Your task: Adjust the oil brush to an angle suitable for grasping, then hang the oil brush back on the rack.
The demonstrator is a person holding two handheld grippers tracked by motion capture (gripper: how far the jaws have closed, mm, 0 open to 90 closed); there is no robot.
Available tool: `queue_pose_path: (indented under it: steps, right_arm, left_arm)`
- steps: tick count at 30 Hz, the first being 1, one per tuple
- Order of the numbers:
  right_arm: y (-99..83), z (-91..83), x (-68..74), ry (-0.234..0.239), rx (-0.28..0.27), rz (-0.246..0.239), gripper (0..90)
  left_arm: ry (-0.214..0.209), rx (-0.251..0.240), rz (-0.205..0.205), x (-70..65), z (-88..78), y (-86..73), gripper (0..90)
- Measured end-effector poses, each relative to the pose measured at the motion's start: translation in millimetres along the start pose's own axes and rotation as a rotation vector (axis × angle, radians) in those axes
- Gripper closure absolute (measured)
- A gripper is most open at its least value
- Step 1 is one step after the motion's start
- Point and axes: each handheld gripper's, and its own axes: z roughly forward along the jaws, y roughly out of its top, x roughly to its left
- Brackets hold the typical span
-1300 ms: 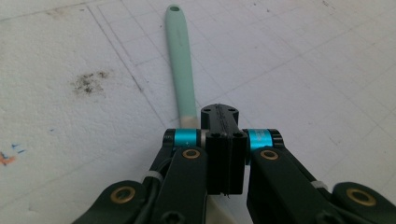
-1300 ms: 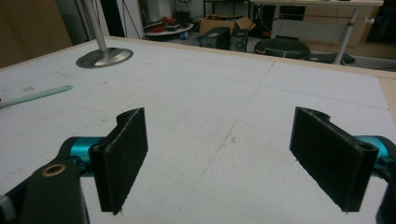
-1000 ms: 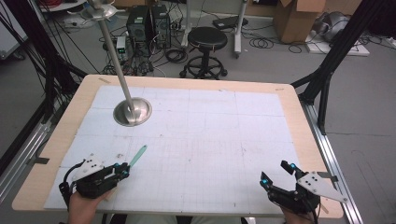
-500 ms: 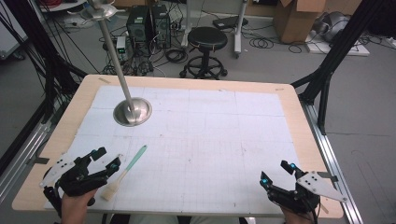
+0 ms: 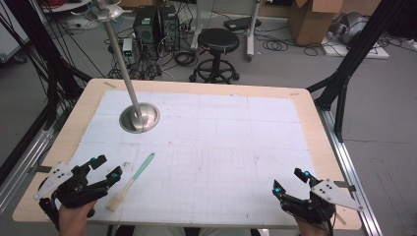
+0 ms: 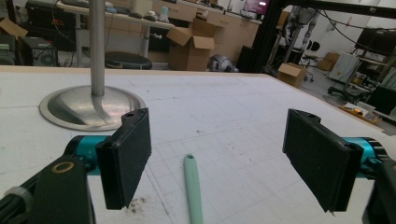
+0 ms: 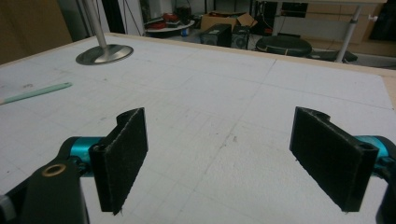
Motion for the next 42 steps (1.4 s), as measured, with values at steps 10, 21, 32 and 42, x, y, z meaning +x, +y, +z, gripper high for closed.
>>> queue_pose_path:
  steps: [10,21,32,42]
  right_arm:
    - [-0.1,-0.9,-0.7,0.001,-0.002,-0.001,17.9]
    - [0.1,0.5,1.5,0.007,0.004,-0.013,18.0]
    - [-0.1,1.9,1.9,0.017,0.01,-0.018,18.0]
    - [-0.2,1.9,2.0,0.013,0.014,-0.016,18.0]
  left_arm:
    - [0.002,0.018,0.005,-0.2,1.3,-1.0,24.6]
    - [-0.012,0.13,-0.015,6.5,11.3,-6.7,20.0]
    - [0.026,0.413,0.064,13.1,32.8,-21.9,40.6]
    - [0.002,0.552,0.132,3.3,44.7,-30.2,53.6]
